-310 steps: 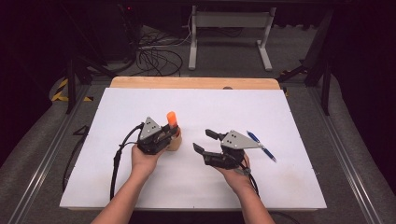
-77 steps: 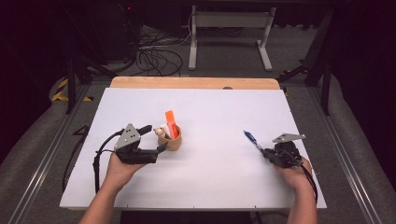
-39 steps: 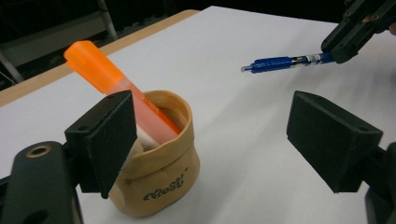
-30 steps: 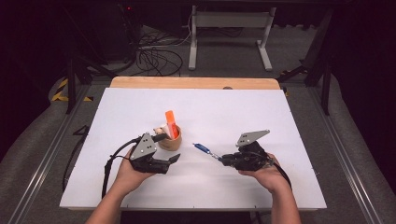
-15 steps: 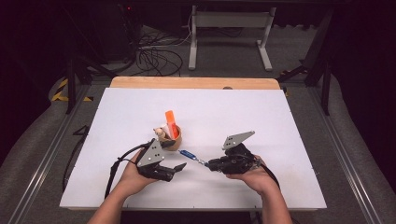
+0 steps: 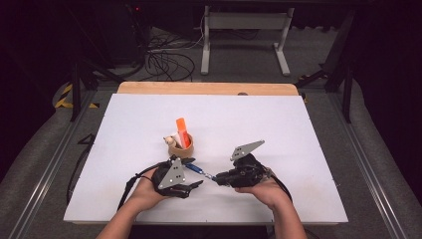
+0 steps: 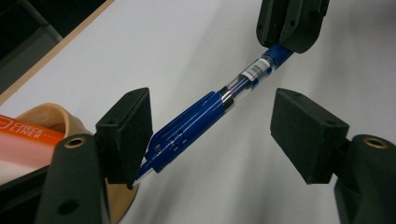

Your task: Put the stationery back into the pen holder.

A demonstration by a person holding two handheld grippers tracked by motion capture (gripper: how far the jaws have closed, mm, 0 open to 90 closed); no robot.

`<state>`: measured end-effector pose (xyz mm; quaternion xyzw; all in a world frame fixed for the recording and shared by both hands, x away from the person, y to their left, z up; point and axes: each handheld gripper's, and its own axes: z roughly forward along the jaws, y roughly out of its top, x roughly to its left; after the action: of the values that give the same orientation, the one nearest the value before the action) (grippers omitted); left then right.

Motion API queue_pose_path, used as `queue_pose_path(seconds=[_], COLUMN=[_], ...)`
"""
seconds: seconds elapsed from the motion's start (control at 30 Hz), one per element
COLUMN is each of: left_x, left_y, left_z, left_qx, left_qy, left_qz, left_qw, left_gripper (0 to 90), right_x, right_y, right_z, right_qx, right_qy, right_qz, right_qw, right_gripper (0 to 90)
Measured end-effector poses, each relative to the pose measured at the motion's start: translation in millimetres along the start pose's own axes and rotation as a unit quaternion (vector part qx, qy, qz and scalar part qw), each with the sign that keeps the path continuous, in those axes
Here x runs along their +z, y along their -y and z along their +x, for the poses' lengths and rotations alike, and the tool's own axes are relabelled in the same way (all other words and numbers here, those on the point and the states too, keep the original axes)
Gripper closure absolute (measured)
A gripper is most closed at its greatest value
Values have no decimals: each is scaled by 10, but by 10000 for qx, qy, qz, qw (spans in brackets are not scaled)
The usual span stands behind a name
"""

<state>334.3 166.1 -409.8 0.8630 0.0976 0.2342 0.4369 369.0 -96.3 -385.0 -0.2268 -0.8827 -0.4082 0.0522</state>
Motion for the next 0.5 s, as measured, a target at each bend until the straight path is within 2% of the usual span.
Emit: queue_pose_path(seconds=[0.17,0.5], left_x=[10,16], left_y=[4,7], left_z=[-20,-50], left_qx=[162,395], left_qy=[-18,38], left_qz=[-8,0], left_qw=[9999,9992], left_gripper=[360,459], right_x=[17,21], right_y=[-8,-28], right_z=[14,41], right_qx=[-16,86], right_qy=[-44,-389], right_qz=[9,-125], right_qw=[10000,9991], right_gripper=[811,811])
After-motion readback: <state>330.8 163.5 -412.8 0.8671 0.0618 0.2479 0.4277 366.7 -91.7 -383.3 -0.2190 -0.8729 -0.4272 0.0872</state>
